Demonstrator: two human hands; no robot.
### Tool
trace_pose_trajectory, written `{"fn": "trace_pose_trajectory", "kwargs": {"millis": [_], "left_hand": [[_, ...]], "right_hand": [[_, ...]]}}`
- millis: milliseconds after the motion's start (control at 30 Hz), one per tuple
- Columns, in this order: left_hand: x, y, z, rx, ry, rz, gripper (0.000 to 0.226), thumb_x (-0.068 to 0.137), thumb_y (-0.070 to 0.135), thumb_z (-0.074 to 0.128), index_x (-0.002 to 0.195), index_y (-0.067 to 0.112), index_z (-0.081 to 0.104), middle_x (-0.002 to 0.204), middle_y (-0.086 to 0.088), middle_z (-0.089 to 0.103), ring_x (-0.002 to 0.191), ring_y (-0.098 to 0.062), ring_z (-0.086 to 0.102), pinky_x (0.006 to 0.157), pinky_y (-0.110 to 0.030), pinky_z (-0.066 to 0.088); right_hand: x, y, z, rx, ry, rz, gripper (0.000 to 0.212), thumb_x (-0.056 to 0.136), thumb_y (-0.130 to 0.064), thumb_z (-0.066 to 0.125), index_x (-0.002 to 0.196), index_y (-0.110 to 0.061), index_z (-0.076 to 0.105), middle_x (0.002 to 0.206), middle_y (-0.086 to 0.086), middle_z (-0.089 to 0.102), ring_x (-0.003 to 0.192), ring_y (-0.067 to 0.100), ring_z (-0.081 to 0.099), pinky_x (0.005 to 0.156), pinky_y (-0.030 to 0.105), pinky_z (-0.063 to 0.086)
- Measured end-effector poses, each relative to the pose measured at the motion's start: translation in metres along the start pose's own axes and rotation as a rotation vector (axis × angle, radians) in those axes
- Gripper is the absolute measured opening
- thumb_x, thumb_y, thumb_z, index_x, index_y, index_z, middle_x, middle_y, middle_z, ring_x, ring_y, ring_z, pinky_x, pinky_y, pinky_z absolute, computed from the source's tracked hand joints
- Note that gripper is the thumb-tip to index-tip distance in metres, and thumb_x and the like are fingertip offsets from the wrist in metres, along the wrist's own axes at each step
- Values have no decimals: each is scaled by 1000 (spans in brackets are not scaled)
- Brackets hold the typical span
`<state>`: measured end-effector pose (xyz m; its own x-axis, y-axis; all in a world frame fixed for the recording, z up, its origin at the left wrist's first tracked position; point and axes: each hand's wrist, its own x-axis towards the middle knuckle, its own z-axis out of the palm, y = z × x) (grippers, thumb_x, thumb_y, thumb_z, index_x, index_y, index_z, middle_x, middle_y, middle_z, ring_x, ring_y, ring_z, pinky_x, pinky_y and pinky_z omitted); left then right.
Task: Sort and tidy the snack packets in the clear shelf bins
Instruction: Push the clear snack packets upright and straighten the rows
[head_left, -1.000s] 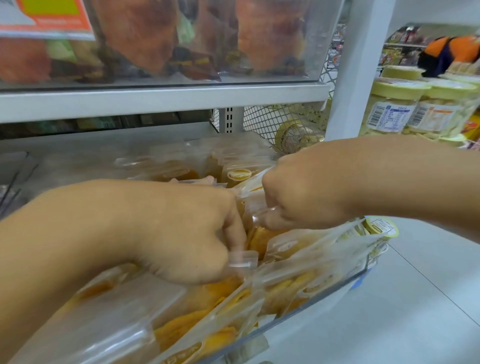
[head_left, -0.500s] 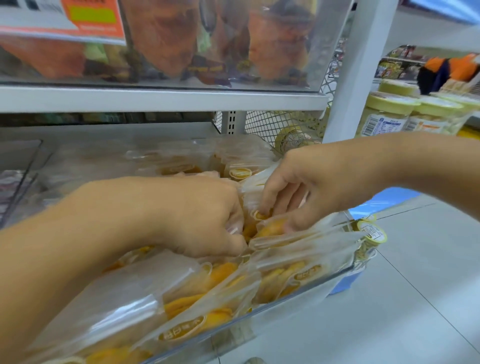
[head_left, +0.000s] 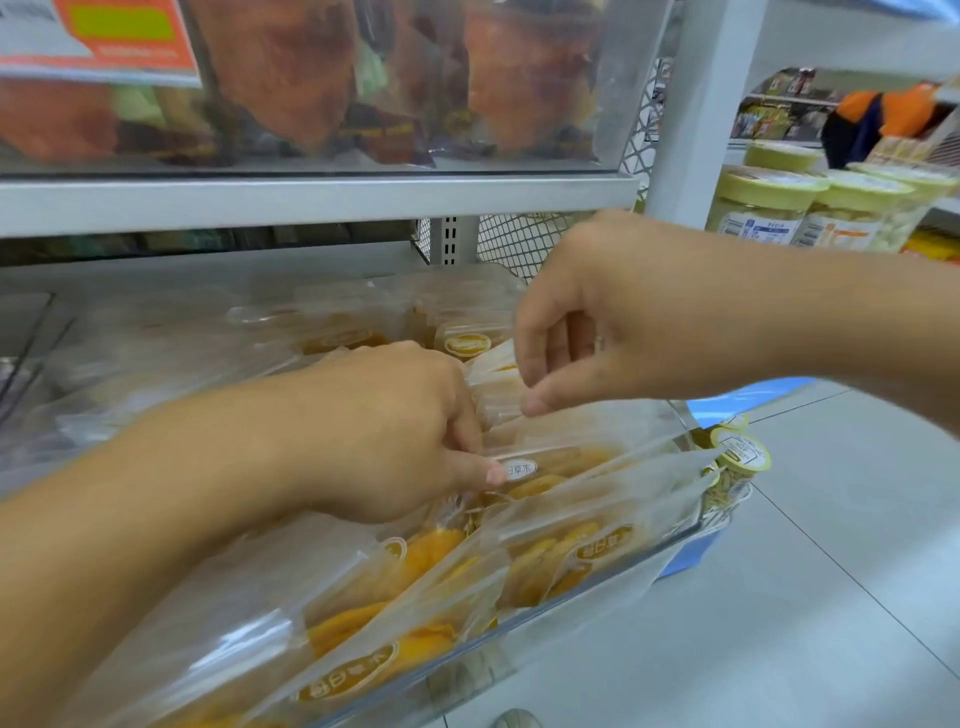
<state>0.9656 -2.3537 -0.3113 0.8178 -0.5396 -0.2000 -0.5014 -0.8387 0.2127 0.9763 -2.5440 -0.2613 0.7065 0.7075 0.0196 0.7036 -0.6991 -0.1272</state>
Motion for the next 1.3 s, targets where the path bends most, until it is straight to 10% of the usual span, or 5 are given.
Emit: {"fn": "trace_pose_trajectory", "kwargs": {"millis": [367, 767, 867, 1100, 1300], "left_hand": [[4, -1, 5, -38, 76, -13, 31, 76, 79, 52, 73, 55, 70, 105, 16, 68, 99, -11, 62, 90, -37, 52], [0, -6, 2, -29, -31, 59, 16, 82, 56, 67, 69, 46, 70, 127, 26, 45, 138, 1, 30, 111, -36, 37], [1, -9, 3, -17, -36, 90, 12, 81, 60, 65, 80, 50, 70, 124, 28, 46, 141, 3, 24, 114, -37, 33], [-1, -6, 1, -45, -49, 101, 16, 80, 66, 62, 95, 64, 65, 135, 19, 42, 132, -3, 38, 112, -39, 35], [1, -7, 2, 9, -75, 63, 33, 77, 76, 58, 107, 62, 57, 139, 19, 35, 139, -9, 34, 114, -43, 33]], "right_hand": [[-15, -18, 16, 131, -149, 100, 29, 76, -19, 85, 91, -29, 62, 77, -16, 73, 70, -6, 65, 65, 21, 52], [-2, -7, 12, -207, -438, -9, 25, 55, 5, 43, 54, -10, 24, 58, 16, 30, 47, 14, 23, 46, 33, 27], [-7, 1, 28, -153, -319, -20, 27, 67, 5, 57, 51, -12, 42, 50, 2, 31, 50, 18, 29, 50, 34, 32], [-33, 3, 18, 93, -129, 96, 9, 92, -29, 69, 85, -25, 72, 71, -15, 66, 70, -8, 58, 64, 5, 41], [-60, -30, 6, 78, -16, 99, 49, 69, -76, 58, 103, -43, 72, 92, -24, 67, 90, -8, 60, 75, 15, 50]]}}
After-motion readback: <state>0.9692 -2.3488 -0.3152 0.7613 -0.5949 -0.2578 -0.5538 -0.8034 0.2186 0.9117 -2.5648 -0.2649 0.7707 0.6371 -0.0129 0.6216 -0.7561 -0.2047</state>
